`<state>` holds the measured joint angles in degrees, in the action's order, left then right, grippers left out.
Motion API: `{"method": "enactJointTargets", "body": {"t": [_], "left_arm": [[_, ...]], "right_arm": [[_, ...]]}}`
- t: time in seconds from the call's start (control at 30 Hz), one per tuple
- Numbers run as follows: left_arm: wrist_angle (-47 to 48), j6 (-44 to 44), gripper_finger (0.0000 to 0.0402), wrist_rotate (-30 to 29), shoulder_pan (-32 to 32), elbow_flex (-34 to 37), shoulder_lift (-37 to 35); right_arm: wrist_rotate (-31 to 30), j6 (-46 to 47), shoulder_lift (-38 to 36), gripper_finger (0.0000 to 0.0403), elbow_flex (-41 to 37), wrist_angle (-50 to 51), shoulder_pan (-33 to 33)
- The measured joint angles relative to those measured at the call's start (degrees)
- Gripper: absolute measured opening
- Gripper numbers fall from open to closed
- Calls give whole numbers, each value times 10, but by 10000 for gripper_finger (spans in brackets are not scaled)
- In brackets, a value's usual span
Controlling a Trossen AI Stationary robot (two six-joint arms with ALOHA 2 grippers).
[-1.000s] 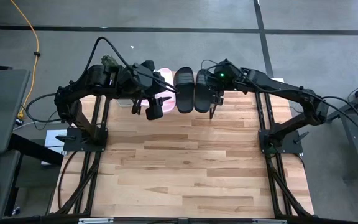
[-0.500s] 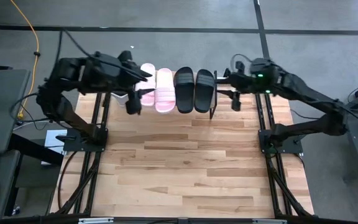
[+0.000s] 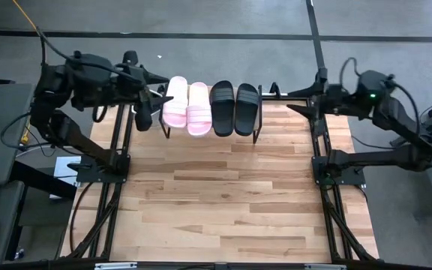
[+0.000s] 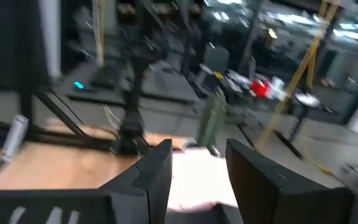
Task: Pick and place slides into the shelf
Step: Return to Home Position
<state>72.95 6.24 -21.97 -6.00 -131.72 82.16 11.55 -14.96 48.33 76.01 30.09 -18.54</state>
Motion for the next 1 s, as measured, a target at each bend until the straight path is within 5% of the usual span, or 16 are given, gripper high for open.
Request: {"method": "enactJointTargets", "body": {"t": [0.23, 0.4, 0.53, 0.8, 1.0], "left_arm": [[-13, -1, 213, 16, 0, 0, -25], [-24, -26, 205, 47, 0, 0, -54], [-20, -32, 164, 79, 0, 0, -81], [25, -52, 13, 83, 0, 0, -132], [40, -56, 19, 81, 0, 0, -160]], "right_arm": [[39, 51, -26, 131, 0, -34, 4], [51, 81, -34, 79, 0, -58, 4], [74, 99, -38, 13, 0, -79, 4], [84, 100, -38, 3, 0, -86, 4], [82, 106, -38, 1, 0, -101, 3]]}}
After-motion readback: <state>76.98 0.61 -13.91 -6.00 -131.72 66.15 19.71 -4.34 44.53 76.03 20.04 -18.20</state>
